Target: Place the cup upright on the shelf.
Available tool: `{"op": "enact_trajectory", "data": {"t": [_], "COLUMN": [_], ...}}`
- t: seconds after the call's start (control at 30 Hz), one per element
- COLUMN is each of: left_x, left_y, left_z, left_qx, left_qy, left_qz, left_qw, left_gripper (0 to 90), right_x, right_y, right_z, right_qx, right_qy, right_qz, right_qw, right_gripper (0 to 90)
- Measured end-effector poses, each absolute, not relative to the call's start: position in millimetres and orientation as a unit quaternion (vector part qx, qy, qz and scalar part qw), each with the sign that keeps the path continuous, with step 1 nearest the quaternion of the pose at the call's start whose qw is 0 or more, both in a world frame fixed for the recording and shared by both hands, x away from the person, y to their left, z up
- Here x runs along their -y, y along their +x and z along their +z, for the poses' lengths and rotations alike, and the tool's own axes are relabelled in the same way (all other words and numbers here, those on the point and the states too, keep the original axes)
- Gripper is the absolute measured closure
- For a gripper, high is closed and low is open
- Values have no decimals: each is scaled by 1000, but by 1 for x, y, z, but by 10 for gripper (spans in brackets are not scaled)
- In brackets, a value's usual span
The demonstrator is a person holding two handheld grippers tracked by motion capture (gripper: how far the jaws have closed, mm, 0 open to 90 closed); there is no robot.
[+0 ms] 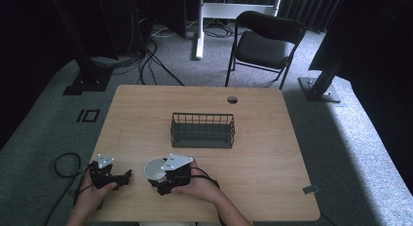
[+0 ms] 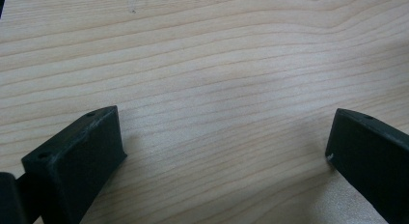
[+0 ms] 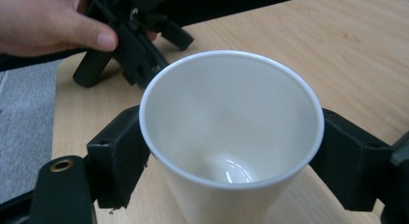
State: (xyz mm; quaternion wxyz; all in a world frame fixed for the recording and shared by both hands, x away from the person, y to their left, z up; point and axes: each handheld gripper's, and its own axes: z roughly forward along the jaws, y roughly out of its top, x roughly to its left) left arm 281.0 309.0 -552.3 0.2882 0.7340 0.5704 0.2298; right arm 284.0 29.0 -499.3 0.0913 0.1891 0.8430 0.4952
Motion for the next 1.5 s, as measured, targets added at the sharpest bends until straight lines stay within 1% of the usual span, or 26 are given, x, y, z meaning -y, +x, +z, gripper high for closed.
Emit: {"op": "enact_trajectory", "data": {"t": [0.73, 0.9, 1.13, 1.5], "left_x": [-309, -309, -309, -309], "left_y": [281, 281, 281, 281], "left_z": [-552, -552, -552, -552], "left_qx": [-571, -571, -571, -571], "left_qy": [734, 734, 734, 734], "left_qz": [229, 229, 229, 229], "left_qw": [288, 288, 288, 288], "left_gripper": [0, 0, 0, 0], "right_x": [-17, -13, -6, 9], "right_y": [293, 299, 306, 320], "right_z": [-455, -438, -424, -403], "right_qx": [-823, -815, -801, -777], "right_qy": [183, 186, 206, 239], "right_qz": [526, 532, 543, 553], "right_qw": [109, 134, 147, 184], "right_gripper": [194, 193, 193, 193]}}
